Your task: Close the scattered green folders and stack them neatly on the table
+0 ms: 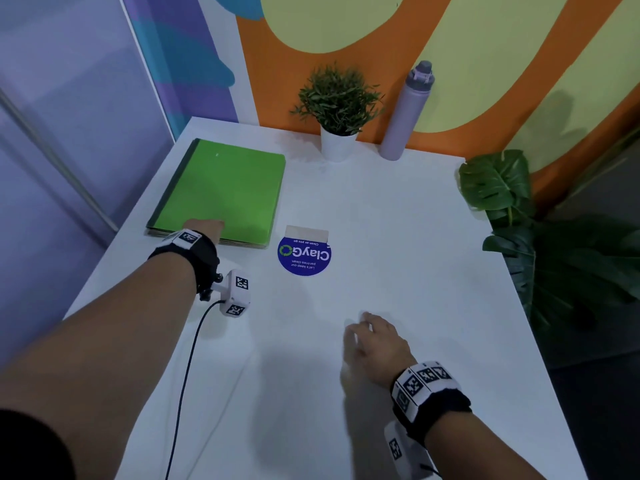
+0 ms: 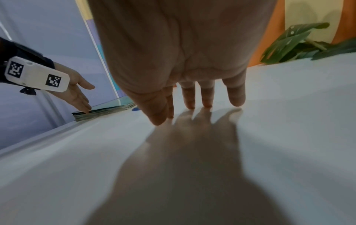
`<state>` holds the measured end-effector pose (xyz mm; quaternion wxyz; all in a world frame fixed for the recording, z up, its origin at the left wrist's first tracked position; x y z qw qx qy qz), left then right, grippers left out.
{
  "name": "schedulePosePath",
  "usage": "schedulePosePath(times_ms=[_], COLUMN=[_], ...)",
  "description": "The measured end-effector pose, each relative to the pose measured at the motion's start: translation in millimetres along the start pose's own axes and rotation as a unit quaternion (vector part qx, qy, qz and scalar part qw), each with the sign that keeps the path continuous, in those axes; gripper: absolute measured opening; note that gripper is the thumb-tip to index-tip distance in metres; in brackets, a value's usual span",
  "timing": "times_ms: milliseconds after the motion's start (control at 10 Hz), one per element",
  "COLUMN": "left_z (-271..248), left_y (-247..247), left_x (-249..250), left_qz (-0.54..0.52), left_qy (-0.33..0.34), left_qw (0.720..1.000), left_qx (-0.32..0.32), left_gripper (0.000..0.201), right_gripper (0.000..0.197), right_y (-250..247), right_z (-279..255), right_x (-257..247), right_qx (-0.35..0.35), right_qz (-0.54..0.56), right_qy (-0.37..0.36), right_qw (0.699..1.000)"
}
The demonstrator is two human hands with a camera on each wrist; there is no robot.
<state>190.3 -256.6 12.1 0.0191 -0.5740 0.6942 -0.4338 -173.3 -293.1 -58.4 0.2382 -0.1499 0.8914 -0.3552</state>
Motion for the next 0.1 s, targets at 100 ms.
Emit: schedulePosePath(times_ms=[100], left_z=[-16.1], left_y=[5.2], left_x=[-0.7], left_qz=[-0.090], left_qy=[-0.006], left_qw=[0.996], left_qx=[0.013], left_gripper=[0.046], right_gripper=[0.040], right_y=[3.8], right_z=[-7.3], right_x=[-4.3], right_qx=[-0.048], right_qz=[-0.041], right_qy=[-0.012], right_qw=[0.998])
Point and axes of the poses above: each hand's wrist, its own z-axis towards the middle knuckle, its own y-axis out of the palm, x = y × z, the point moved 10 cm from there along z, towards the middle knuckle, and after that the axes turned 15 degrees about -x, right-handed, at the moved point
